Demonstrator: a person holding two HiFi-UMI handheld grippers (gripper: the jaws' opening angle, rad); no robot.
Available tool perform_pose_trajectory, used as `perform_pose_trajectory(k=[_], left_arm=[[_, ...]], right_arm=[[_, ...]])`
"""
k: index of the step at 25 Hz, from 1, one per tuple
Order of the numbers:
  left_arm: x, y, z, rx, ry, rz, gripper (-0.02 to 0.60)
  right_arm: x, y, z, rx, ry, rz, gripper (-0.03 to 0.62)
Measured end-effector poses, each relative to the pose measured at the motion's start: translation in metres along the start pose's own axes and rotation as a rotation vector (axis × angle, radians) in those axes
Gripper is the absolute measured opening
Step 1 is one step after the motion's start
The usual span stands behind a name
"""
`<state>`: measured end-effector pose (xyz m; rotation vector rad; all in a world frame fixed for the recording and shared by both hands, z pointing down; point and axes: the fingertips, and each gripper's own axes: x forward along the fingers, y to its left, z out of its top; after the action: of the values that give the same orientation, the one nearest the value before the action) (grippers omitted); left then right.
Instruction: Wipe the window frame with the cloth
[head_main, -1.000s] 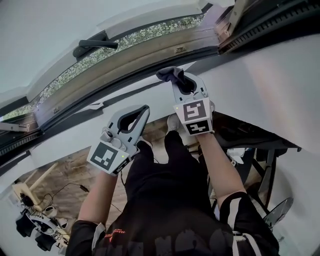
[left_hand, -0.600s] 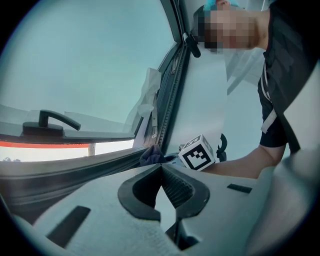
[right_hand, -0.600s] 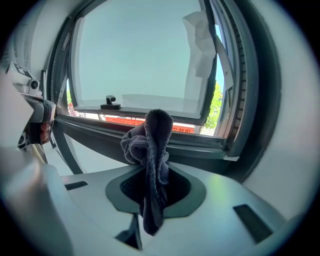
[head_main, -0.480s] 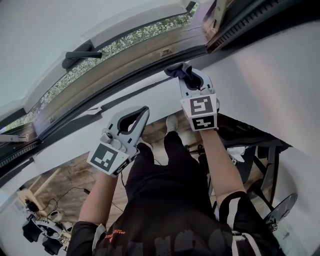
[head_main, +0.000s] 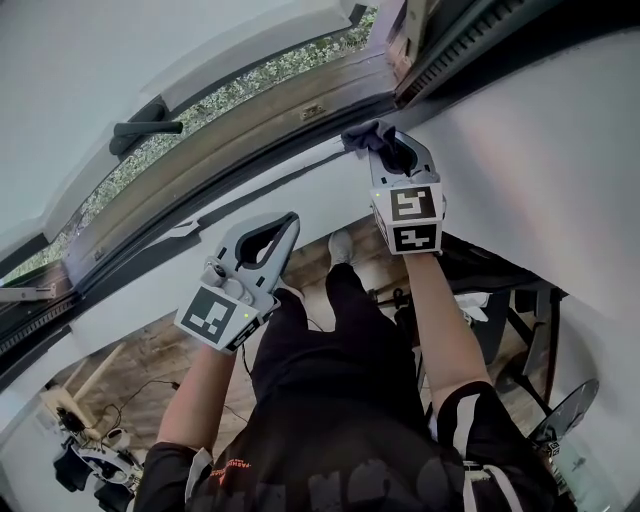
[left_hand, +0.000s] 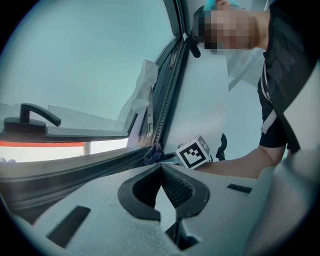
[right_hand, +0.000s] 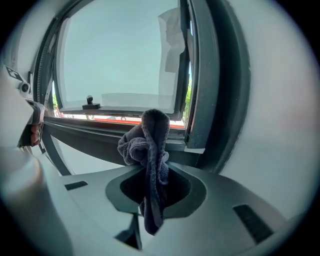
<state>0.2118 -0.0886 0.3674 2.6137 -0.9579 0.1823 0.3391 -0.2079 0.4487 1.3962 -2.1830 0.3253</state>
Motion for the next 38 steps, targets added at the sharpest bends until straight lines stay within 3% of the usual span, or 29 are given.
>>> perform_pose_trajectory(k=[16, 31, 38], left_arm=[[0.018, -0.007, 0.012, -0.004, 0.032, -0.036, 0.020], [0.008, -0.003, 0.027, 0.053, -0.006, -0.048, 0.020], [-0.012, 0.004, 0.041, 0.074, -0.039, -0.021, 0.020]], right_arm=[[-0.001, -0.030, -0.003, 0.089, 0.002, -0.046, 0.060], [-0.015, -0.032, 0.001, 0.090, 0.002, -0.071, 0.060], [-0.027, -0.014, 0.002, 0.072, -0.011, -0.045, 0.060]])
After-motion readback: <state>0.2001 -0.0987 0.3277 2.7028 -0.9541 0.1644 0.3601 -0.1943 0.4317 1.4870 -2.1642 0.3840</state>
